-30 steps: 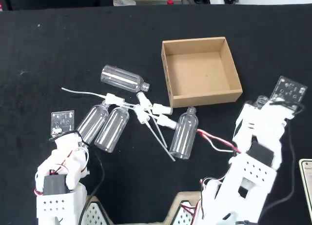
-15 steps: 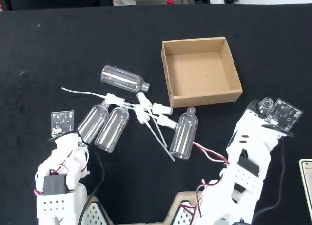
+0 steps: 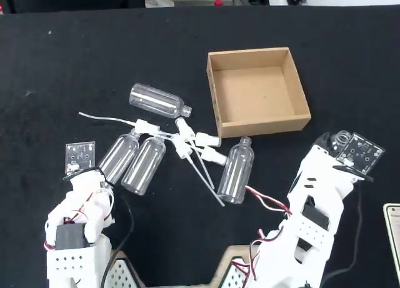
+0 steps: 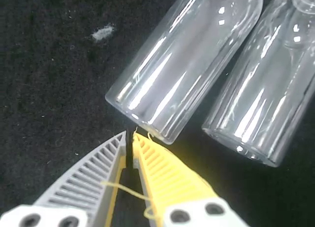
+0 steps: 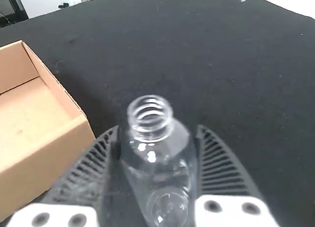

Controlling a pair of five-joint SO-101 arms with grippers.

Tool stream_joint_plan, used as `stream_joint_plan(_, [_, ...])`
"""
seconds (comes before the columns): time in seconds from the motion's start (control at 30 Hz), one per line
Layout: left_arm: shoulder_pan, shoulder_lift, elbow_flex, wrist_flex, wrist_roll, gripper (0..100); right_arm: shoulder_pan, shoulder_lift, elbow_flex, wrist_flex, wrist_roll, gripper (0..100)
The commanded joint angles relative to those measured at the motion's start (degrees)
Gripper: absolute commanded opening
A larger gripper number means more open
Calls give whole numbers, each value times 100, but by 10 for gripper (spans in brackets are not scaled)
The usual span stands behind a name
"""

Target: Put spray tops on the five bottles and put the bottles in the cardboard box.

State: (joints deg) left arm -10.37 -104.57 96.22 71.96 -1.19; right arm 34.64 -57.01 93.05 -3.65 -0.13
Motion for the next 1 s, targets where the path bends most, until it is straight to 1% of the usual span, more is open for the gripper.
stream_joint_plan(0.0, [-22,-18,110,-123,44,30,79,101,57,-18,0,245])
stream_joint_plan(0.53, [-22,-18,110,-123,44,30,70,110,57,-18,26,241])
stream_joint_plan(0.63, [-22,-18,110,-123,44,30,-44,110,57,-18,422,251])
stream_joint_plan(0.8, [-22,-18,110,-123,44,30,-176,101,-4,404,879,351])
stream_joint_plan(0.97, [-22,-18,110,-123,44,30,-185,101,-4,422,923,325])
